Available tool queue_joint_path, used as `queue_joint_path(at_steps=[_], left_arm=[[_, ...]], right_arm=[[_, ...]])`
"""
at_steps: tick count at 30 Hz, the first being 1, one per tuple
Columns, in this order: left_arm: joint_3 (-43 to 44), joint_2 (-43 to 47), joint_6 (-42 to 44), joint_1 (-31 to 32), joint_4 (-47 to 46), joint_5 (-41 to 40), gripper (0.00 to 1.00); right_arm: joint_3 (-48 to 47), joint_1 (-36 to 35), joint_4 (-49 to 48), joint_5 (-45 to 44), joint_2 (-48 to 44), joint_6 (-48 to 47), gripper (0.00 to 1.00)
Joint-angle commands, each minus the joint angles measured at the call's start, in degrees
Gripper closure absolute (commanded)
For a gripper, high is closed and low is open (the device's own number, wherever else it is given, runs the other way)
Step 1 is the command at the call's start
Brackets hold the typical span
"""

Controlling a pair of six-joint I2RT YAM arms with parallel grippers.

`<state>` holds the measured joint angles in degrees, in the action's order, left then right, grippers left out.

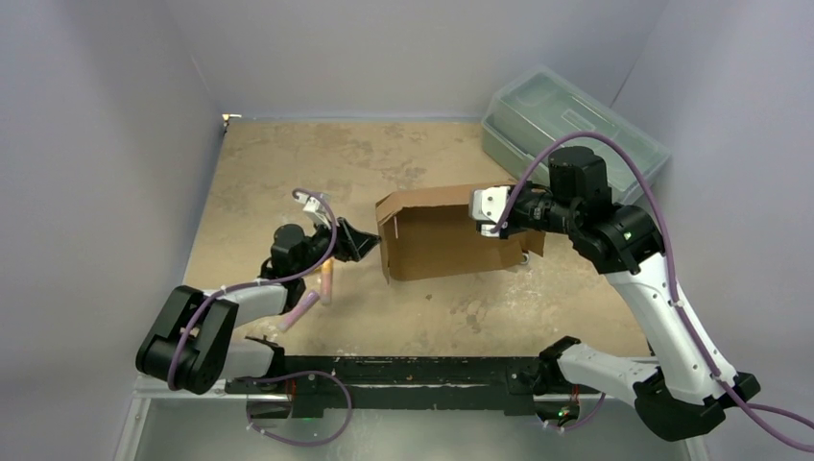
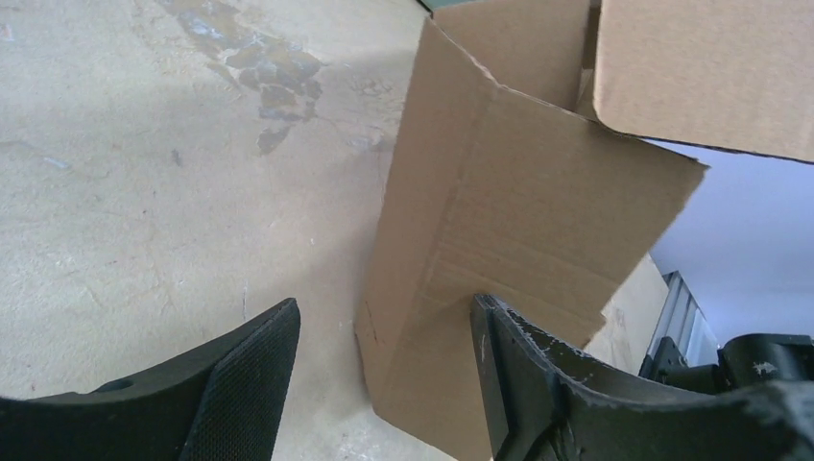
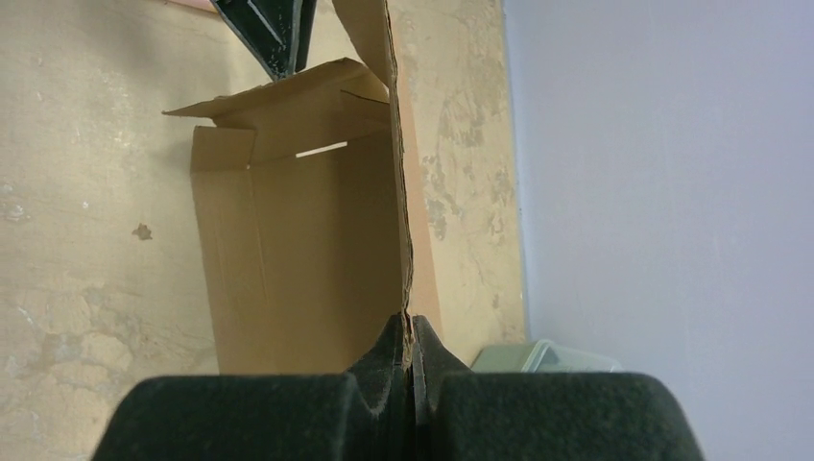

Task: Fold the paper box
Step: Fold the paper box at the center of the board.

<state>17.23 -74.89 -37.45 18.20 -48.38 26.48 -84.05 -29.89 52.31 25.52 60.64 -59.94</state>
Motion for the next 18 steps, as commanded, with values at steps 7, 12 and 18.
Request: queue_joint_path(at_steps=[7, 12, 18], left_arm=[[3.96, -2.38, 4.35, 3.61, -1.15, -1.16, 0.34], [4.33, -2.93, 5.48, 5.86, -1.61, -3.51, 0.31], [4.49, -2.32, 6.57, 8.72, -1.06, -10.66, 0.30]], right_arm=[[-0.06, -0.21, -1.36, 3.60, -0.61, 2.94, 1.00], [0.01, -0.24, -0.80, 4.19, -0.87, 3.52, 1.00], [0.32, -0.19, -0.29, 5.05, -0.96, 3.59, 1.00]])
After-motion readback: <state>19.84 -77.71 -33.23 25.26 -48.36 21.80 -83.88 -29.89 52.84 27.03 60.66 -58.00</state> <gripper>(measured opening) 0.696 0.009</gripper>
